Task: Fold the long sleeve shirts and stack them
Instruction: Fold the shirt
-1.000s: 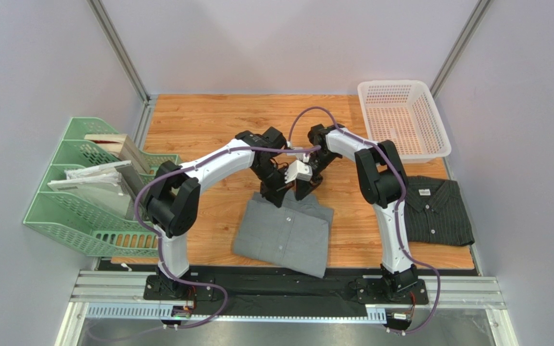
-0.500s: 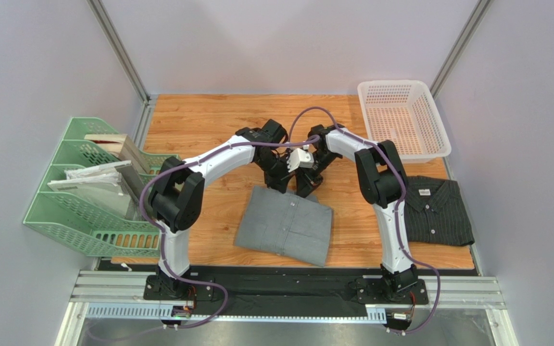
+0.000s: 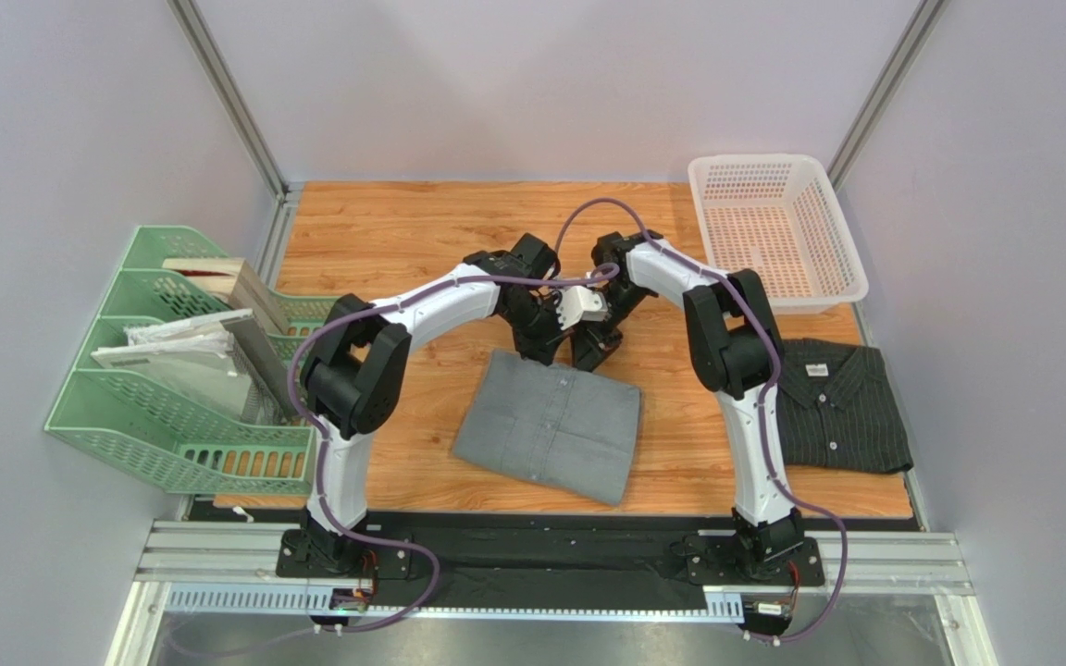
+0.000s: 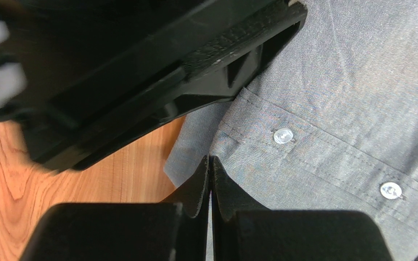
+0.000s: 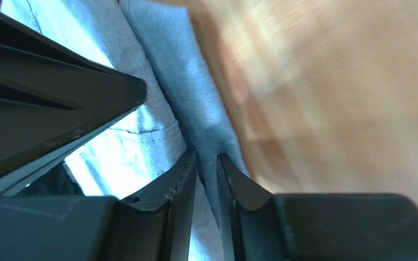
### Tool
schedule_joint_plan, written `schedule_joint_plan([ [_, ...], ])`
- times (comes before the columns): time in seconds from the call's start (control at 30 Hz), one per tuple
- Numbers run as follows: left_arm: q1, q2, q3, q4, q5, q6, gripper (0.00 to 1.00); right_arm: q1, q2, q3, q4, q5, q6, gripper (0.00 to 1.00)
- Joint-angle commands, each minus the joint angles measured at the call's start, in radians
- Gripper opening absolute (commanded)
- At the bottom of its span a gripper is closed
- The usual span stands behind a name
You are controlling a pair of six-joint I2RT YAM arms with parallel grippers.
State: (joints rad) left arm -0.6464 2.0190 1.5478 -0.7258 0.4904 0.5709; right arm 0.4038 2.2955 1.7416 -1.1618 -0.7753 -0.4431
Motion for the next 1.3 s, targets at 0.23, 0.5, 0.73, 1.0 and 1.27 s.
schedule_joint_plan([
  [0.23,0.082,-0.048,0.087,-0.033,0.040,-0.092,0.41,-0.128,-0.050,0.230,-0.162,0.157,-0.069,0.49],
  [0.5,0.116,-0.062,0.095,-0.222,0.079,-0.017,0.72,-0.140,-0.186,-0.060,-0.239,0.128,-0.099,0.68],
  [0.73,0.131,0.009,0.060,-0.216,-0.030,-0.023,0.70,-0.141,-0.206,-0.191,-0.136,0.249,-0.088,0.61],
  [1.0,0.143,0.050,0.037,-0.221,-0.036,-0.040,0.57,-0.143,-0.168,-0.203,-0.102,0.266,-0.108,0.00],
  [1.27,0.149,0.119,0.049,-0.210,-0.145,-0.124,0.30,-0.128,-0.006,0.025,-0.050,0.367,-0.051,0.00],
])
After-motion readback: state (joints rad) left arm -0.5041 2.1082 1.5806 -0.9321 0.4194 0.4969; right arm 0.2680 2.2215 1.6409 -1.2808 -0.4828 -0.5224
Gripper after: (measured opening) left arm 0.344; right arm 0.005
